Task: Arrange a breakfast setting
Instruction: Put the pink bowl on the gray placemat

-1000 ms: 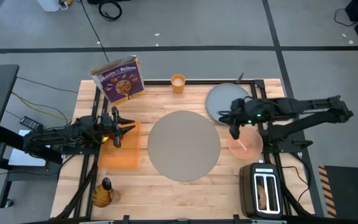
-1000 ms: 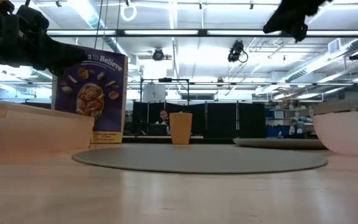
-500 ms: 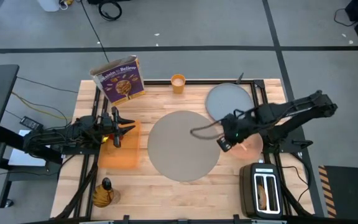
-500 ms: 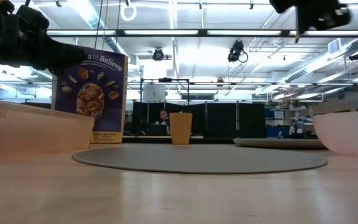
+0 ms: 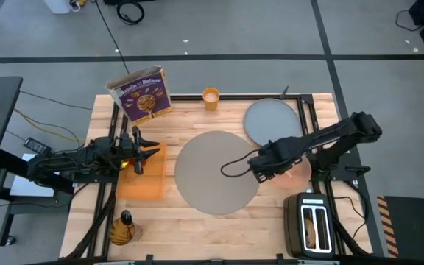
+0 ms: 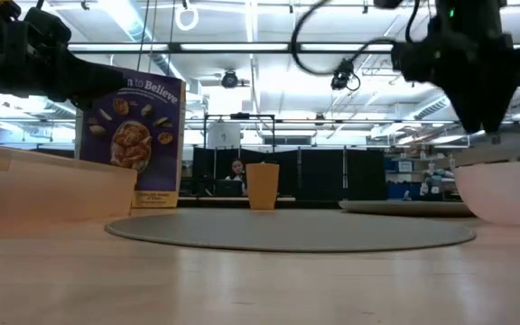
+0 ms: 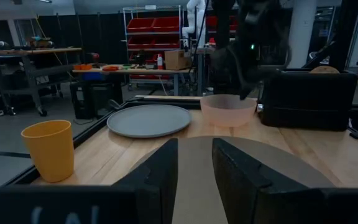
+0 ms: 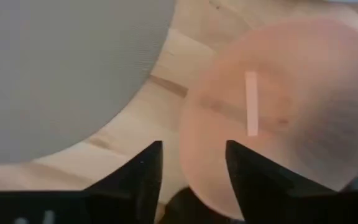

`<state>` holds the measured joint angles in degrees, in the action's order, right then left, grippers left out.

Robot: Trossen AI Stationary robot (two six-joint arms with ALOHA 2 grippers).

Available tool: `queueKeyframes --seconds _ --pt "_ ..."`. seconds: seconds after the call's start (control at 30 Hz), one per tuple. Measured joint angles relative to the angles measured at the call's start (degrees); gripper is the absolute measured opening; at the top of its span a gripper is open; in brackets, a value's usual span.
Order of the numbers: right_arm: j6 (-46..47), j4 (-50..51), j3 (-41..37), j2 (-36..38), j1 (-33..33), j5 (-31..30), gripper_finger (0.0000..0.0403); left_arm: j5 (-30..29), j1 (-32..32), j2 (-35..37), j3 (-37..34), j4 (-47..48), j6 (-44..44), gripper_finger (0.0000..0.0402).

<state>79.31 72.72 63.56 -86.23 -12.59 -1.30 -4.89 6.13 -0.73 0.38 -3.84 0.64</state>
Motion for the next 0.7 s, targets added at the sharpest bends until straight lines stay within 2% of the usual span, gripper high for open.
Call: queueKeyframes --seconds 0.13,0.33,0.57,0.7 --pt "-0.13 -2.23 -2.99 -2.13 1.86 0.94 0.0193 -0.02 0.02 -0.02 0.0 0.0 0.0 0.0107" --pt "1.27 -12.22 -9.17 -2.75 4.33 2.57 0.0175 -0.01 0.0 -0.02 0.01 0.02 0.0 0.0107" --pt "5.15 -13.2 -12.36 -2.69 4.99 1.95 0.0146 -0.01 0.01 -0.01 0.0 -0.02 0.0 0.0107" --pt "6.23 -14.19 -12.36 -2.69 4.8 2.4 0.0114 0.0 0.02 -0.02 0.01 -0.04 0.0 0.0107"
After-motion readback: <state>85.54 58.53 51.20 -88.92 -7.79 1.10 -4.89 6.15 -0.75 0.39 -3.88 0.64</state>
